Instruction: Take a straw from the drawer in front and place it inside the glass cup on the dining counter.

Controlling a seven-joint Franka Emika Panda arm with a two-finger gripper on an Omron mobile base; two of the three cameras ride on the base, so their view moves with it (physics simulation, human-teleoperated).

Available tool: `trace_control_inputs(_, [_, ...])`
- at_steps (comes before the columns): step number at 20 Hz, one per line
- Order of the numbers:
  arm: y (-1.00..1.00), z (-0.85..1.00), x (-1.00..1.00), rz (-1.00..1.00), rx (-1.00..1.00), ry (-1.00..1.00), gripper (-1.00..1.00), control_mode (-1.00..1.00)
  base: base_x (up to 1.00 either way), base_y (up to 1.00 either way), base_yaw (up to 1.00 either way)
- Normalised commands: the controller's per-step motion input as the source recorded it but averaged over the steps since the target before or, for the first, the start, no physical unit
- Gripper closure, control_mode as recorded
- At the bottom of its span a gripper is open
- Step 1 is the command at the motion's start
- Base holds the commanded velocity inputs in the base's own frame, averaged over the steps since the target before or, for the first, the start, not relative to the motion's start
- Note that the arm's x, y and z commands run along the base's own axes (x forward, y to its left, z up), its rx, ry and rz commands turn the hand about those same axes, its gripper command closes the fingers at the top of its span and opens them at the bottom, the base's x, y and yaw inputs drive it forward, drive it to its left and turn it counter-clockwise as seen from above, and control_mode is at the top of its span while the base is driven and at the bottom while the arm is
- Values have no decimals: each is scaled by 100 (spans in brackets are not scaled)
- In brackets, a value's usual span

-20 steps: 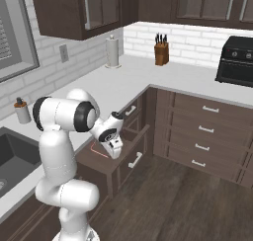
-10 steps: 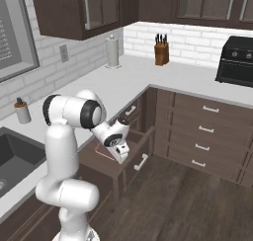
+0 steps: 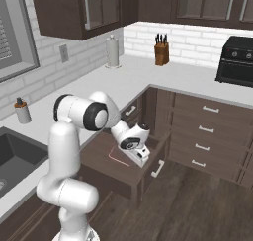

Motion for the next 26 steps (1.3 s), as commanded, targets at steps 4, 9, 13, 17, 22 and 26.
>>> trace_control_inputs(4, [-97, -2, -16, 18, 0, -7, -100, -100, 0, 0, 0])
trace_control_inputs(9, [-83, -4, -19, 15, 0, -3, -100, -100, 0, 0, 0])
trace_control_inputs(13, [-43, 0, -14, 9, 0, -1, -100, -100, 0, 0, 0])
trace_control_inputs(17, [16, 0, 8, 13, 0, 0, -100, -100, 0, 0, 0])
trace_control_inputs(22, [45, -12, 48, 14, -3, 0, -100, -100, 0, 0, 0])
trace_control_inputs(26, [34, -31, 50, 17, -11, 0, -100, -100, 0, 0, 0])
